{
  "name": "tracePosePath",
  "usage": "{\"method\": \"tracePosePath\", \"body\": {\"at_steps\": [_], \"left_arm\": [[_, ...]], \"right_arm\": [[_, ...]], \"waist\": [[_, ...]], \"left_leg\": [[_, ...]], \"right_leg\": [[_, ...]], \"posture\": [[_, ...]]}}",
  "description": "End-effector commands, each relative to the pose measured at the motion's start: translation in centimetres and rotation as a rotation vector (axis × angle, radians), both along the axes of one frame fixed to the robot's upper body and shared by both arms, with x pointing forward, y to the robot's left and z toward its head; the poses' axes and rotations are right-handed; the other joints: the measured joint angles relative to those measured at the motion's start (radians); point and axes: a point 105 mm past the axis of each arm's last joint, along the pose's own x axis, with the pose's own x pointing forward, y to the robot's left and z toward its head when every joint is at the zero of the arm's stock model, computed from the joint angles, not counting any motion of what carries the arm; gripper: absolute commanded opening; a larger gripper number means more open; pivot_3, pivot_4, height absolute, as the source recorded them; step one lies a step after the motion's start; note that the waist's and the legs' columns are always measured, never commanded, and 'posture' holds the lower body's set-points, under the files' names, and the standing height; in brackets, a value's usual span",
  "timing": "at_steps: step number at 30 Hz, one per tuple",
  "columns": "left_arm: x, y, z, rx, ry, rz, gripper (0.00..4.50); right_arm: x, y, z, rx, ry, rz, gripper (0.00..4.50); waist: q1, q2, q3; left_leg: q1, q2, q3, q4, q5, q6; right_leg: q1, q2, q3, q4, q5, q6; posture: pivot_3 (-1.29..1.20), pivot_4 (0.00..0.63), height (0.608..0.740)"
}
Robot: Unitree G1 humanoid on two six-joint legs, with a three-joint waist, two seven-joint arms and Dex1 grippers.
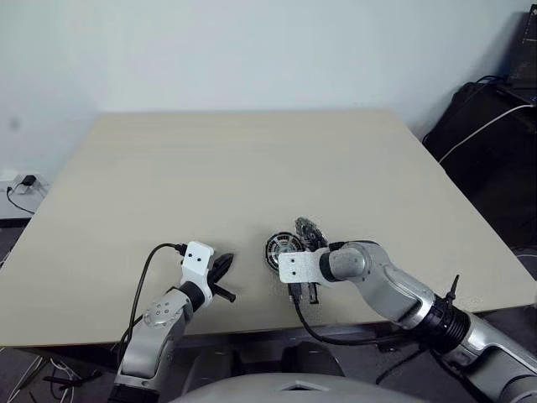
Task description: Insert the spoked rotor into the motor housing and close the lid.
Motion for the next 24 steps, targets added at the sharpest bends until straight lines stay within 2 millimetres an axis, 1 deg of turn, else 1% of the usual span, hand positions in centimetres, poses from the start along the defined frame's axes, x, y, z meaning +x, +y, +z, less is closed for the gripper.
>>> {"method": "tracePosePath", "body": {"at_steps": [1,5,10,14,19,22,24], "left_arm": [[0.3,-0.4,0.6,-0.018,-0.029,-0.007,0.0],[0.4,-0.5,0.6,-0.021,-0.027,-0.012,0.0],[0.4,-0.6,0.5,-0.024,-0.027,-0.012,0.0],[0.4,-0.6,0.5,-0.024,-0.028,-0.01,0.0],[0.4,-0.5,0.6,-0.023,-0.029,-0.007,0.0],[0.4,-0.4,0.6,-0.021,-0.028,-0.006,0.0],[0.4,-0.4,0.5,-0.02,-0.028,-0.007,0.0]], "right_arm": [[0.7,-0.2,1.6,0.05,0.001,-0.1,0.1],[0.1,0.6,1.8,0.112,0.077,-0.18,0.1],[-0.1,1.2,2.0,0.164,0.135,-0.257,0.1],[-0.3,1.9,2.6,0.202,0.167,-0.271,0.1],[-0.3,2.5,2.8,0.214,0.165,-0.255,0.1],[-0.2,3.1,3.2,0.261,0.164,-0.244,0.1],[-0.2,3.5,3.4,0.283,0.164,-0.242,0.83]], "waist": [[0.002,0.0,0.0],[0.008,0.0,0.0],[0.007,0.0,0.0],[0.007,0.0,0.0],[0.006,0.001,0.0],[0.005,0.001,0.0],[0.002,0.001,0.001]], "left_leg": [[0.0,0.0,0.0,0.0,0.0,0.0],[-0.001,0.0,0.0,0.0,-0.001,0.001],[-0.001,0.0,0.0,-0.001,-0.001,0.002],[-0.001,0.0,0.0,-0.001,-0.001,0.002],[-0.001,0.0,0.0,-0.001,-0.001,0.002],[-0.001,0.0,0.0,-0.001,-0.001,0.002],[-0.001,0.0,0.0,-0.001,-0.001,0.002]], "right_leg": [[0.0,0.0,0.0,0.0,0.0,0.0],[-0.001,0.0,0.0,0.0,0.0,-0.001],[-0.002,0.0,-0.001,0.0,-0.001,-0.003],[-0.002,0.0,-0.001,0.0,-0.001,-0.003],[-0.002,0.0,-0.001,0.0,-0.001,-0.003],[-0.002,0.0,-0.001,0.0,-0.001,-0.003],[-0.002,0.0,-0.001,0.0,-0.002,-0.003]], "posture": [[0.0,0.0,0.74],[0.0,0.0,0.74],[0.0,0.0,0.74],[0.0,0.0,0.74],[0.0,0.0,0.74],[0.0,0.0,0.74],[0.0,0.0,0.74]]}}
